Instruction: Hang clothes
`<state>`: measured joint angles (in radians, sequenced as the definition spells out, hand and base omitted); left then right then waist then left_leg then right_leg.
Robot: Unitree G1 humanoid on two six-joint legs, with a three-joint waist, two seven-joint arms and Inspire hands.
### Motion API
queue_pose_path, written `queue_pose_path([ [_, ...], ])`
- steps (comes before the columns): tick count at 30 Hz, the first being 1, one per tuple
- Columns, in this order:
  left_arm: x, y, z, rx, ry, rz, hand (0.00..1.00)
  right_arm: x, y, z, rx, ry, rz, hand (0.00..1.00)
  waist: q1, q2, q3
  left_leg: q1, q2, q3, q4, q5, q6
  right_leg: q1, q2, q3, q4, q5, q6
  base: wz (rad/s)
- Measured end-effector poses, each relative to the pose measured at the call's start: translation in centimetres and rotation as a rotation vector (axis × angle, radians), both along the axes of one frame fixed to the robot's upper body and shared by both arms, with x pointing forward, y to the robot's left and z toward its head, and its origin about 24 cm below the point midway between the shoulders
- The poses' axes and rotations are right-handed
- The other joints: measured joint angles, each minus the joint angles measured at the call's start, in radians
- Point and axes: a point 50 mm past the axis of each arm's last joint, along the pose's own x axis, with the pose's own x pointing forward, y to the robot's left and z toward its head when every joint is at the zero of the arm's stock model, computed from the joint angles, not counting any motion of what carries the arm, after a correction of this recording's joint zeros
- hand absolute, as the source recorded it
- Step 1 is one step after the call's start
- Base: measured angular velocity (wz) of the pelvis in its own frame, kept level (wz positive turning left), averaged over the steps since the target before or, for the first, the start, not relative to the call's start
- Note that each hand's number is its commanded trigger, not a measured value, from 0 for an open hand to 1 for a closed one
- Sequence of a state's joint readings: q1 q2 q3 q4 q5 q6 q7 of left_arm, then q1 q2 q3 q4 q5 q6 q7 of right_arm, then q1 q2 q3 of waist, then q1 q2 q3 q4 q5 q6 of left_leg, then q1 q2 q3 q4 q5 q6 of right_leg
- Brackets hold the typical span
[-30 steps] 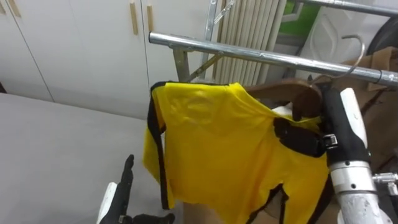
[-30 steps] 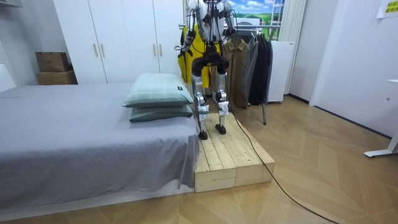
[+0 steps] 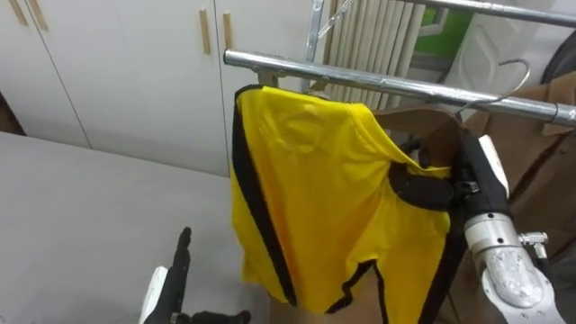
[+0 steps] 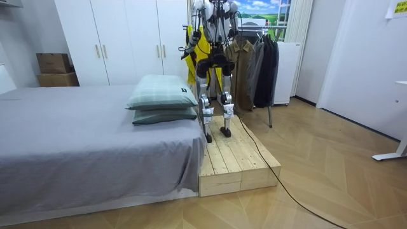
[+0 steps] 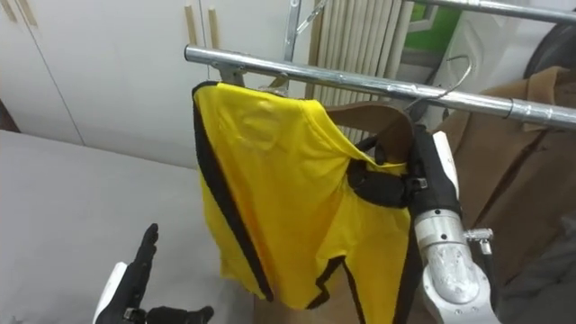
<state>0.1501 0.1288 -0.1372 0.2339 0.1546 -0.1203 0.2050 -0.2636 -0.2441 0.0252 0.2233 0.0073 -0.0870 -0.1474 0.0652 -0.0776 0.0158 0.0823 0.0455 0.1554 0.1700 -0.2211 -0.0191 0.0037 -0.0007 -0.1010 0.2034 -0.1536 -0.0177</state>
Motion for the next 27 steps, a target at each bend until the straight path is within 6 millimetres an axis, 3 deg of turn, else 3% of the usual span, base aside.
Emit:
queue_pose_path([
  [5, -0.1, 0.1, -0.2, 0.006, 0.017, -0.014, 0.0, 0.1, -0.5, 0.3, -0.137, -0.002, -0.012, 1.0, 0.008, -0.02, 0.0099, -0.005, 0.0, 0.0, -0.002, 0.0, 0.0, -0.006, 0.0, 0.0, 0.0, 0.0, 0.0, 0.0],
  [16, -0.2, 0.4, -0.5, 0.029, 0.053, -0.038, 0.0, 2.3, -0.9, 1.7, -0.215, 0.019, -0.024, 1.0, 0.023, -0.051, 0.004, -0.037, 0.003, -0.026, -0.002, 0.003, -0.004, -0.031, 0.001, -0.025, 0.001, 0.0, 0.0, 0.03],
  [21, 0.1, 1.1, 0.1, 0.048, 0.028, -0.03, 0.0, 2.9, -1.5, 1.1, -0.183, 0.072, -0.019, 1.0, 0.028, -0.065, 0.0035, -0.026, 0.006, -0.055, -0.003, 0.003, -0.005, -0.014, 0.005, -0.043, -0.001, 0.0, 0.0, 0.07],
  [27, 0.3, 1.1, 0.3, 0.049, 0.019, -0.027, 0.0, 3.1, -2.2, -0.1, -0.189, 0.139, -0.025, 1.0, 0.047, -0.066, 0.0041, -0.007, 0.006, -0.07, -0.006, 0.003, -0.005, 0.005, 0.004, -0.057, -0.002, 0.0, 0.0, 0.02],
])
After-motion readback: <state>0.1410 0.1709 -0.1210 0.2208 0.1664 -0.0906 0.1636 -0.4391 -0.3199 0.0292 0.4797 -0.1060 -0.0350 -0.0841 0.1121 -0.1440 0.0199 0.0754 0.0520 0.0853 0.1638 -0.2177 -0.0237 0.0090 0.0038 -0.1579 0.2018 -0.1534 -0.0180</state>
